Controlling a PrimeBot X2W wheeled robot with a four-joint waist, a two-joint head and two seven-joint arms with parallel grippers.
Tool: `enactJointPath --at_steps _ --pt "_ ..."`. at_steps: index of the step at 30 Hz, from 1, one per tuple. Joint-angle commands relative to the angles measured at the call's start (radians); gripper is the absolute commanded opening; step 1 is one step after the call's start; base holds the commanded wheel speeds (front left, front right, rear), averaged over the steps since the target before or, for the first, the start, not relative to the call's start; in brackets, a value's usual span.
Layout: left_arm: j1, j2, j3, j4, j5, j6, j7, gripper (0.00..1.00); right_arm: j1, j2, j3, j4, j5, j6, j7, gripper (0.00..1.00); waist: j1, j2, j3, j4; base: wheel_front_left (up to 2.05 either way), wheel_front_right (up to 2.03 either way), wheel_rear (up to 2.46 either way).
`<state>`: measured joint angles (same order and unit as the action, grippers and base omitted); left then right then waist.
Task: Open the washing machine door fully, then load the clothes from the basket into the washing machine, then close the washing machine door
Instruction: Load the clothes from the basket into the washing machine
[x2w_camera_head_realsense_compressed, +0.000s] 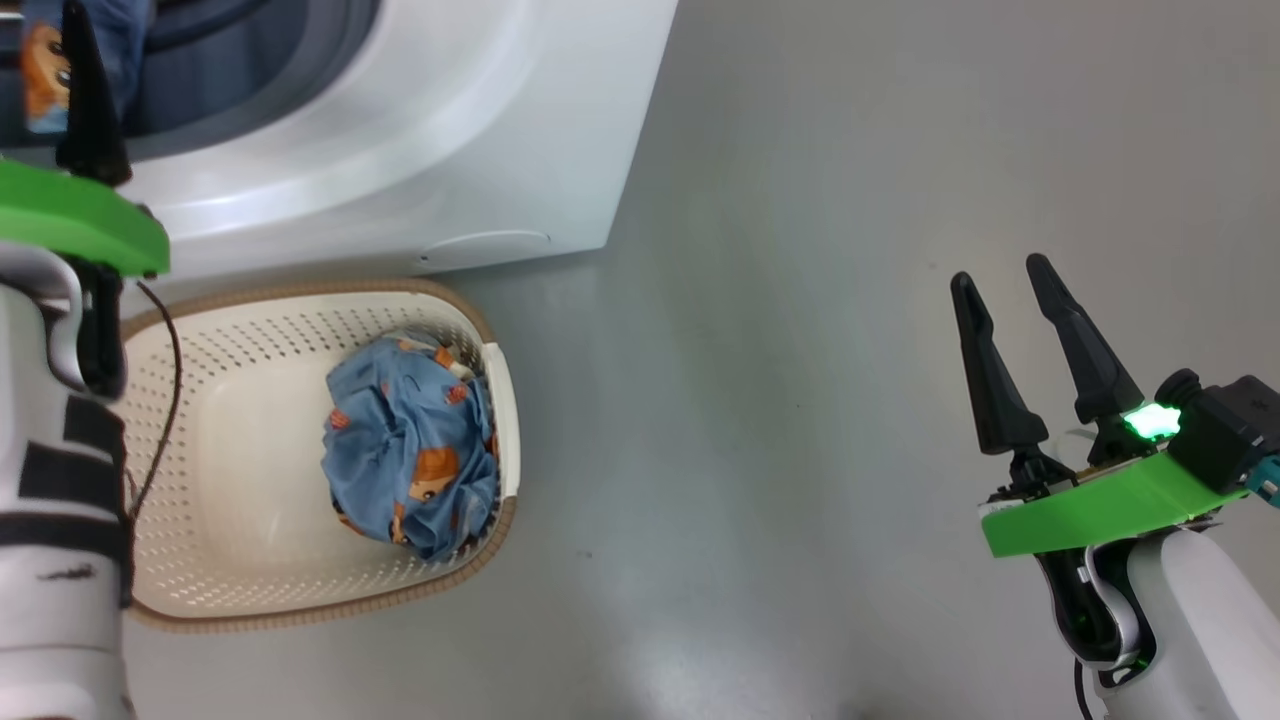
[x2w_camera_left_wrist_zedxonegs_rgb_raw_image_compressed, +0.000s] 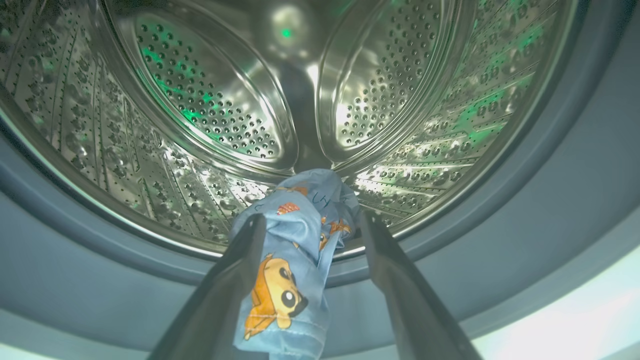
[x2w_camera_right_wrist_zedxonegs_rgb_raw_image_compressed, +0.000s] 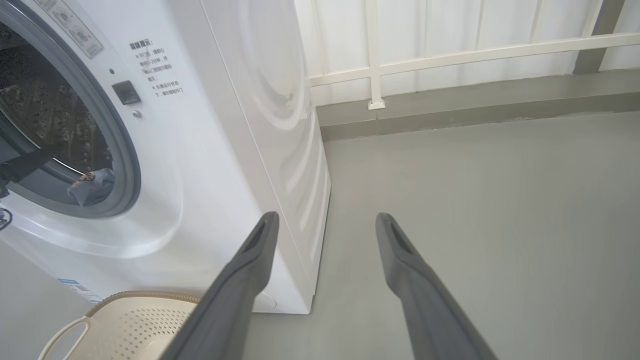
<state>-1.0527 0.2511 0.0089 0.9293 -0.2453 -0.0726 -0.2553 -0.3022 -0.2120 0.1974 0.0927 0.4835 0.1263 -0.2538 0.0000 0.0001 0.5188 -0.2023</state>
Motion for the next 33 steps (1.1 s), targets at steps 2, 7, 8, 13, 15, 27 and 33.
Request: enactJointPath --at_steps 2,7,8,13,15,27,33 --pt "0.064 0.03 0.04 -0.088 0.006 0.003 -0.006 1.0 0.04 -0.018 0.008 -0.017 -0.007 0.004 -0.008 1.0 0.0 -0.0001 -0.035 0.015 0.0 0.0 0.0" --pt "0.159 0.001 0.076 -0.184 0.016 0.003 -0.006 1.0 0.054 -0.022 0.0 -0.013 -0.01 0.004 -0.008 1.0 0.0 -0.0001 -0.071 0.025 0.0 0.0 0.0" --pt "0.179 -0.005 0.082 -0.202 0.02 0.001 -0.006 1.0 0.058 -0.023 -0.001 -0.011 -0.01 0.004 -0.008 1.0 0.0 -0.0001 -0.08 0.027 0.0 0.0 0.0" --pt "0.265 -0.027 0.105 -0.275 0.034 -0.006 -0.006 1.0 0.075 -0.028 -0.006 -0.009 -0.013 0.004 -0.008 1.0 0.0 -0.0001 -0.114 0.033 0.0 0.0 0.0" --pt "0.31 -0.037 0.113 -0.307 0.043 -0.011 -0.006 1.0 0.085 -0.033 -0.009 -0.007 -0.014 0.004 -0.008 1.0 0.0 -0.0001 -0.134 0.036 0.0 0.0 0.0" --pt "0.597 -0.103 0.16 -0.468 0.081 -0.036 -0.006 1.0 0.174 -0.068 -0.025 0.007 -0.021 0.004 -0.008 1.0 0.0 -0.0001 -0.268 0.063 0.0 0.0 0.0" --pt "0.729 -0.124 0.168 -0.536 0.087 -0.046 -0.006 1.0 0.222 -0.077 -0.029 0.01 -0.023 0.004 -0.008 1.0 0.0 -0.0001 -0.327 0.071 0.0 0.0 0.0"
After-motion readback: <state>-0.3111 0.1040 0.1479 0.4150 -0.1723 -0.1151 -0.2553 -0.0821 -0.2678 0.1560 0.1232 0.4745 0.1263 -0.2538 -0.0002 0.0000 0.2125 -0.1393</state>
